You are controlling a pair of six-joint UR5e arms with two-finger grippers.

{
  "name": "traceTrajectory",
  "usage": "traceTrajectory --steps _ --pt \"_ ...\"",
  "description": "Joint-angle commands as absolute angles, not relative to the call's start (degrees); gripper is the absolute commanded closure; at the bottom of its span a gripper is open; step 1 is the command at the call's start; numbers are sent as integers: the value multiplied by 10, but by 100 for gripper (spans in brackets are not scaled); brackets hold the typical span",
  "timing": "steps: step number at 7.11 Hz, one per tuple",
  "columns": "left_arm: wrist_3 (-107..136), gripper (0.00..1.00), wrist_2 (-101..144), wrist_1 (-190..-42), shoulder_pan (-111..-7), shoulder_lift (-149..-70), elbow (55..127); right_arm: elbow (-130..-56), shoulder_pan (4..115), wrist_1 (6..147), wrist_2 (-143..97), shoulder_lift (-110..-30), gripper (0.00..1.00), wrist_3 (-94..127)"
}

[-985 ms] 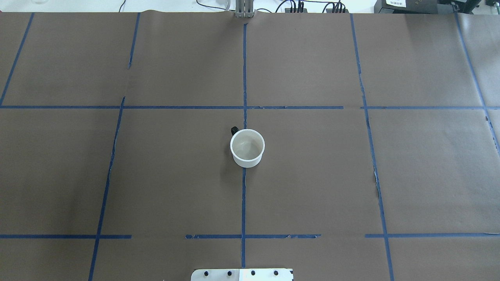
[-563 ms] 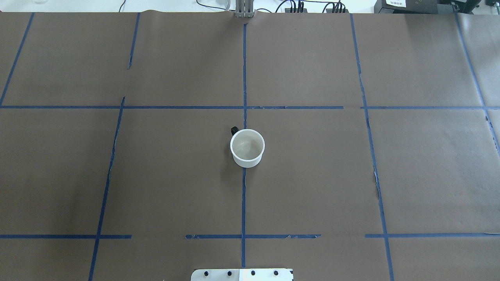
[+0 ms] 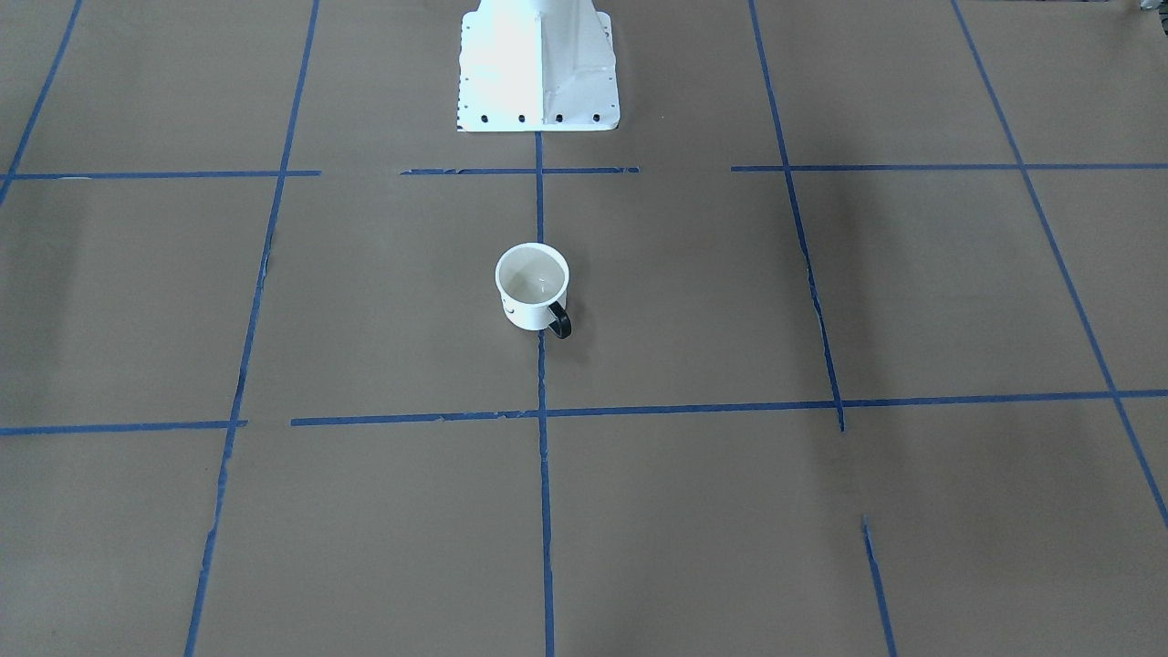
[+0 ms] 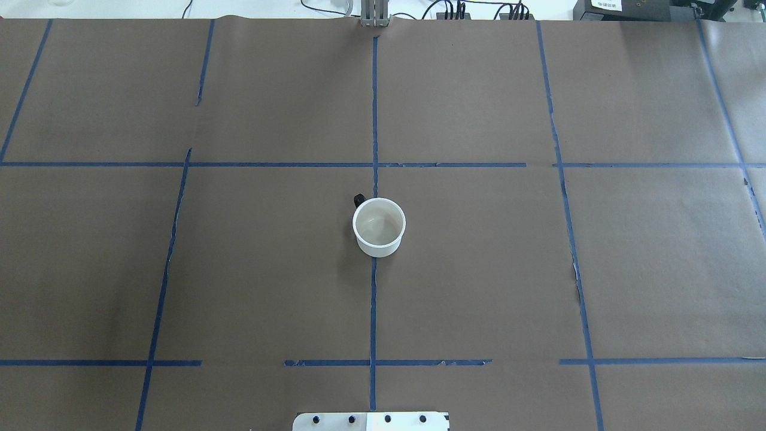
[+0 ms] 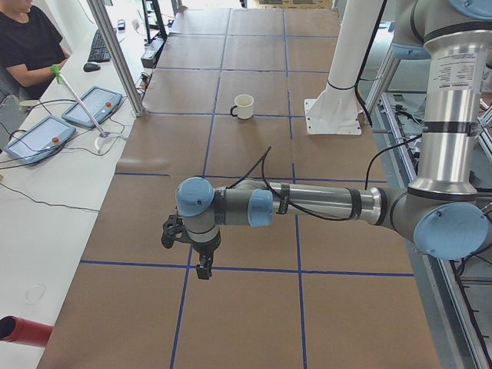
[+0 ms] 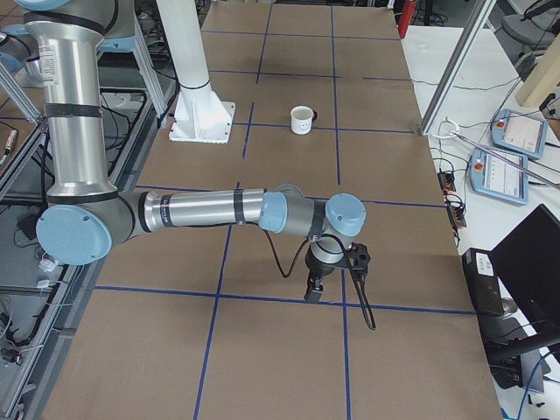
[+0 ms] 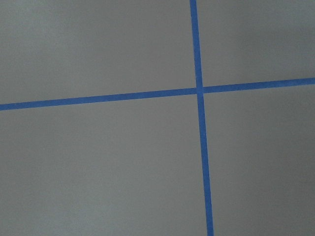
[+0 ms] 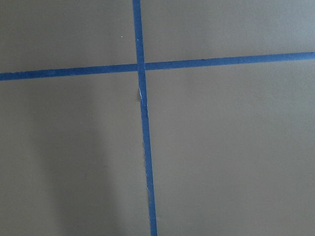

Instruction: Flip mug

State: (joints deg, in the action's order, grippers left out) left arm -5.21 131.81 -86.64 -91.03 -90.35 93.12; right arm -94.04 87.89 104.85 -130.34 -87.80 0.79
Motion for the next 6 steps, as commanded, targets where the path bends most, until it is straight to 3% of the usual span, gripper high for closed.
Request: traceTrajectory --steps 1,6 --pt "-53 0 1317 -869 -921 -904 937 -940 879 1049 -1303 -878 0 8" --pt "-53 0 1317 -869 -931 -905 940 -940 879 1049 -1303 -878 0 8"
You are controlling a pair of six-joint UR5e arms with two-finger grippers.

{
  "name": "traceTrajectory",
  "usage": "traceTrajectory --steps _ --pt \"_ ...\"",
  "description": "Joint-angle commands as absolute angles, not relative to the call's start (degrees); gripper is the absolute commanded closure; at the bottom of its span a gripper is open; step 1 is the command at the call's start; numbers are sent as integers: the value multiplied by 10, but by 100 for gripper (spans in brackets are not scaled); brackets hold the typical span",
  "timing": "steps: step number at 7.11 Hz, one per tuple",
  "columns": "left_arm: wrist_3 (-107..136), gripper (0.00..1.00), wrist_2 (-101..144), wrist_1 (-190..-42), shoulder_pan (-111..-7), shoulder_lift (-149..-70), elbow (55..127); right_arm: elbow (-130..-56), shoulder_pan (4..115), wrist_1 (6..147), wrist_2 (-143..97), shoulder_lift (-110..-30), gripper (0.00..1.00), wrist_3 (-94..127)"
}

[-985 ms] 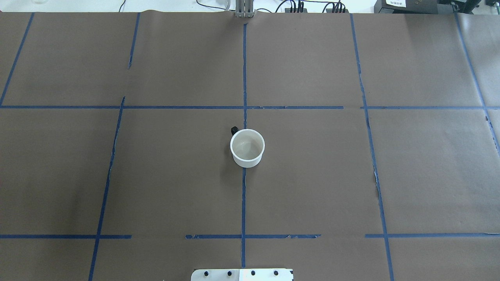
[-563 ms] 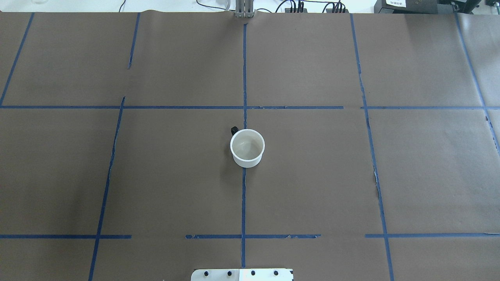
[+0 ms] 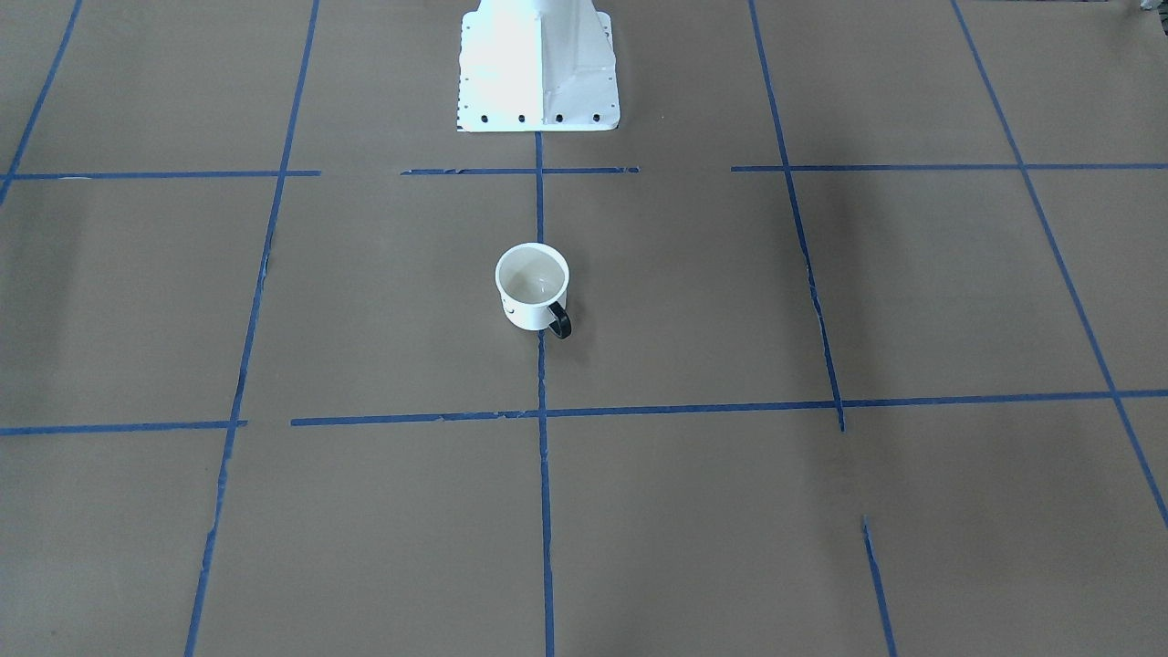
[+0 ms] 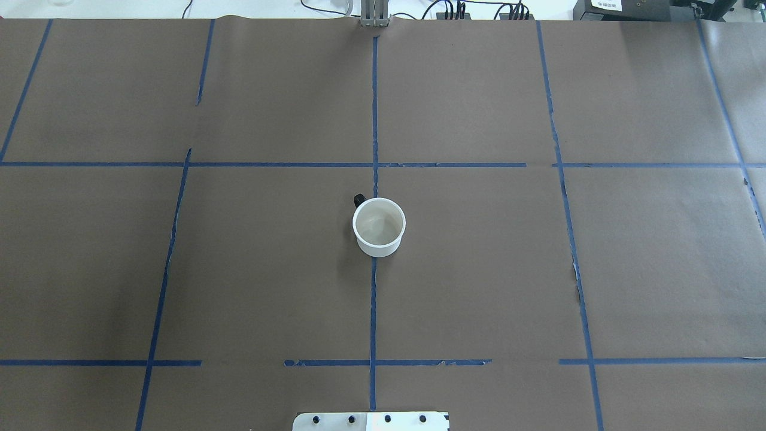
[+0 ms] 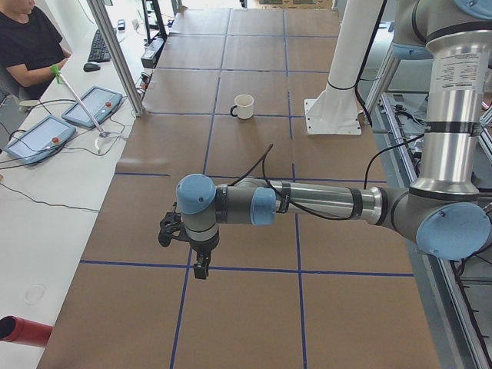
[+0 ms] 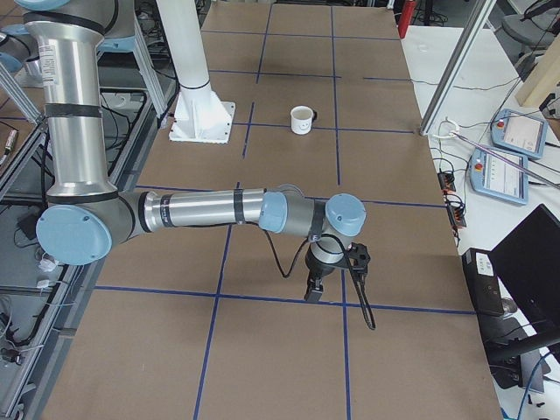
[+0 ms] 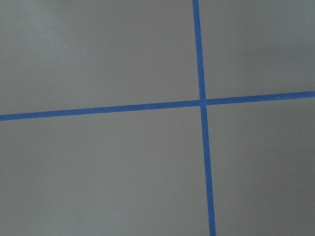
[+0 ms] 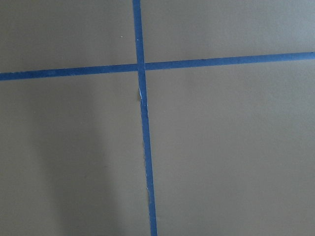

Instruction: Flip mug

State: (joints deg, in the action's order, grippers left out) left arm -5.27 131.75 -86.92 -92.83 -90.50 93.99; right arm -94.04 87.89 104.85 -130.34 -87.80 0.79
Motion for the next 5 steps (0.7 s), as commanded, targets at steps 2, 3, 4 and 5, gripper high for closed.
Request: traceTrajectory --steps 2,3,4,5 --pt "-53 0 1317 -869 -932 -908 942 -940 879 1049 -1303 -878 0 8" --pt "-53 0 1317 -869 -932 -908 944 -940 879 1049 -1303 -878 0 8" --pt "-53 0 1317 -869 -932 -909 945 -940 879 1049 -1303 -878 0 8" --pt "-53 0 1317 -868 -932 -910 947 -940 879 1049 -1303 -878 0 8"
